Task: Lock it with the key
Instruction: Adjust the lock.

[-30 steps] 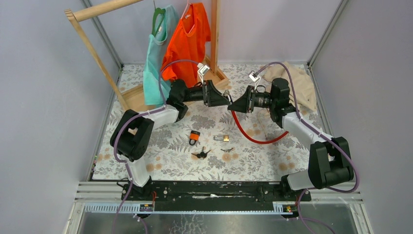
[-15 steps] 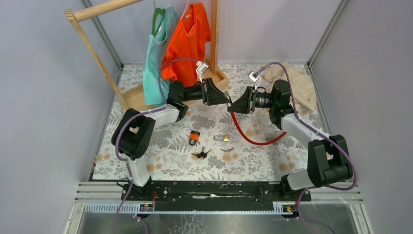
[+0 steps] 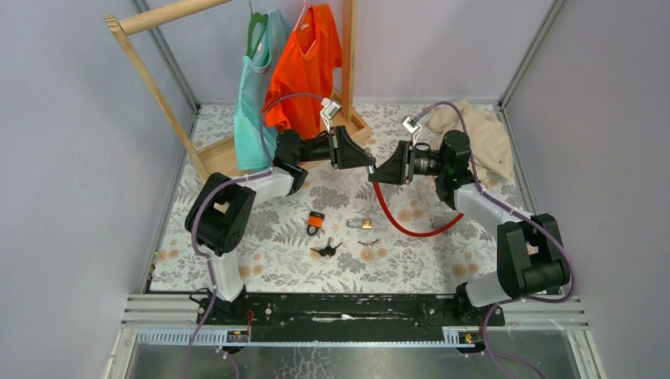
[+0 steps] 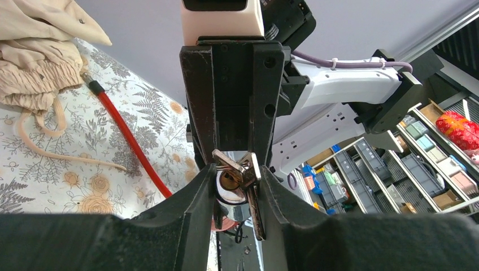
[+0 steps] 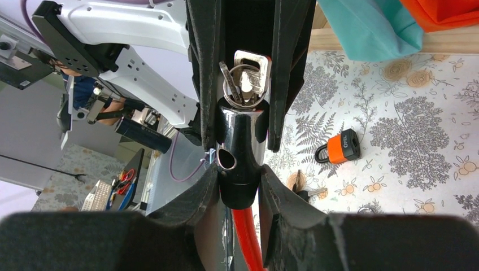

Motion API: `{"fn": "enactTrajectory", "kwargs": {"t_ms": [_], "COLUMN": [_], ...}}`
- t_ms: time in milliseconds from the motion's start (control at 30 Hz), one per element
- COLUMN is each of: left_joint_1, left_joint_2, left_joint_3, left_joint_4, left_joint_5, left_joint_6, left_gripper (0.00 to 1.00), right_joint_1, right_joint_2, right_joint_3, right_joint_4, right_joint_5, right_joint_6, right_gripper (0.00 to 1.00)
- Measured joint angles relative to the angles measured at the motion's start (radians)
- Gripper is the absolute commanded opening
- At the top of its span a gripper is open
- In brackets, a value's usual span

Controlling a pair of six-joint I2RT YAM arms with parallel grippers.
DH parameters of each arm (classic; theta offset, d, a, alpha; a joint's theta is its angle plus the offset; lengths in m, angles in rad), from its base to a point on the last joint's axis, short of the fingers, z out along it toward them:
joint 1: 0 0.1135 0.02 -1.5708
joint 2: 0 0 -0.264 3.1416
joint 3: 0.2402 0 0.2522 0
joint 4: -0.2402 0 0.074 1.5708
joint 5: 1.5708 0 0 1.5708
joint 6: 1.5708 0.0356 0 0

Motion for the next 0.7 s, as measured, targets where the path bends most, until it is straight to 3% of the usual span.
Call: {"fn": "enactTrajectory", "kwargs": {"t_ms": [133,333,700], "left_joint_1": [0.000,0.000,-0.006], "left_joint_2": [0.005,0.001,-0.048], "left_joint_3": [0.000,0.003,0.073], "left_joint_4": [-0.002,-0.068,-0.481], "left_joint_5": [0.006,0.003,-0.056], "left_joint_6": [-0.001,0.037,0.205], "left_gripper": [0.00,0.00,0.00], "right_joint_1": [0.000,0.002,0.004], "right_joint_2": [-0.027,-0.058,-0.111], "right_joint_3": [0.008,0.055,0.075], "right_joint_4": [-0.116,-0.344,-0.644], "right_joint_5": [0.015,0.058,0.166], "right_joint_6": [-0.095,-0.267,-0.539], "right_gripper": [0.04,0.29,0.48]}}
